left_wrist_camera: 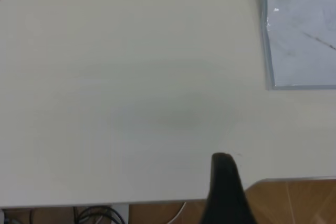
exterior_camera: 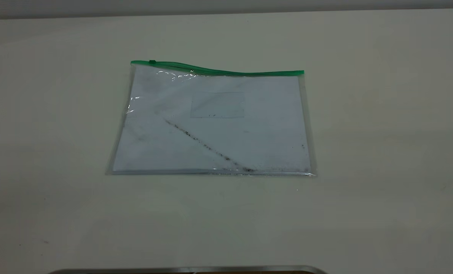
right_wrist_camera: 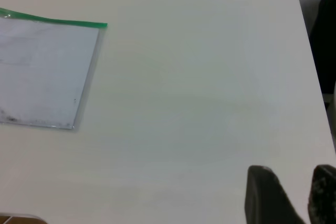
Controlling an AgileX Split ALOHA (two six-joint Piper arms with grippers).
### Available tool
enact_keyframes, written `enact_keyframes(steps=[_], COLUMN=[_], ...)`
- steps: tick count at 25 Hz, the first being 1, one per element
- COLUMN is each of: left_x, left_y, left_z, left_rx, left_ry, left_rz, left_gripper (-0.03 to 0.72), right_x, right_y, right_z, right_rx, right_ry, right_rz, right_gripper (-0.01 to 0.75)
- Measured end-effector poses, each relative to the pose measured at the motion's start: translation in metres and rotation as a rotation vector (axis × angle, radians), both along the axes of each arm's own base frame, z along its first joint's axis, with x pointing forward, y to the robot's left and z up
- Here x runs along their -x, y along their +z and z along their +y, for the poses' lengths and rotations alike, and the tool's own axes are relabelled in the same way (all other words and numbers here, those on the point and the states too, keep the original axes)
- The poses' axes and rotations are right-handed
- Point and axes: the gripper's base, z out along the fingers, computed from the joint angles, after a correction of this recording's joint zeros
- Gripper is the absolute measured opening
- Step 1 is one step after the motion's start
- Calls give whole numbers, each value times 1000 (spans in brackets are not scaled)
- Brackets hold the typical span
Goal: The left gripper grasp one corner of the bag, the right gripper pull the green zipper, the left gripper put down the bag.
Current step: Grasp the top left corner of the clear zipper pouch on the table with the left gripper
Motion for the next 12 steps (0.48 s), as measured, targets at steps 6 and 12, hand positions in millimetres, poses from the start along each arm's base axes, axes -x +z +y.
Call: enact_keyframes(steps=[6,12], left_x=[-18,-62], left_y=[11,37], left_z=[0,1], left_rx=[0,1], left_ry=[1,2], left_rz=[42,106], left_gripper=[590,590], right_x=[0,0], right_y=[0,0], right_z=[0,0], right_rx=[-1,-3], right_ry=[1,1], right_rz=[0,-1], right_gripper=[240,279])
